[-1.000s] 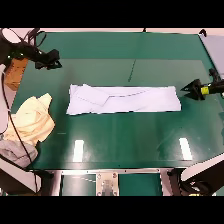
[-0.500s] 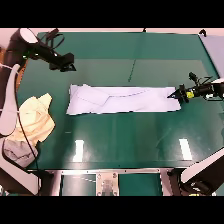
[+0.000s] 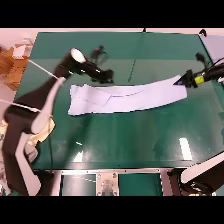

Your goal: Fold the shirts.

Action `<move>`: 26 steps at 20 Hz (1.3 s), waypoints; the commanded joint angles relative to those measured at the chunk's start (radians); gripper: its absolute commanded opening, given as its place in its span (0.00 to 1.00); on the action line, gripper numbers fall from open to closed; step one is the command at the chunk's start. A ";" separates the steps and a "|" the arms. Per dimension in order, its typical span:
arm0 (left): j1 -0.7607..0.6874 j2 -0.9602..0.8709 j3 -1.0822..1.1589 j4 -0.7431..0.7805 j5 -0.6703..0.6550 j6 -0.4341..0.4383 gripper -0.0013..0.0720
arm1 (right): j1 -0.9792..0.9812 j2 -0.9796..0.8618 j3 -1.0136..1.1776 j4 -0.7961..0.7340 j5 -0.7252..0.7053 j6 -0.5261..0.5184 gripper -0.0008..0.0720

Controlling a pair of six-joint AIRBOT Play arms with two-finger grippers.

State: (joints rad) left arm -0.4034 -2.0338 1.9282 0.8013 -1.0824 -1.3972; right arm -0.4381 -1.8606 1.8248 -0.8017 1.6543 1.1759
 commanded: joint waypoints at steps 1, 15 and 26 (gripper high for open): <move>-0.123 -0.103 0.006 -0.108 0.142 0.030 0.05 | 0.055 0.142 0.030 0.037 0.047 0.029 0.03; -0.146 -0.189 0.137 -0.292 0.010 0.010 0.05 | 0.247 0.298 0.031 0.036 0.049 0.102 0.03; 0.507 0.204 0.136 -0.278 -0.504 -0.045 0.05 | 0.836 0.238 -0.105 0.036 -0.596 0.160 0.03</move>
State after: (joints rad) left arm -0.0467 -1.9129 2.0632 0.5251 -1.4921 -1.4254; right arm 0.2081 -1.5871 1.7699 -0.7650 1.3357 1.3285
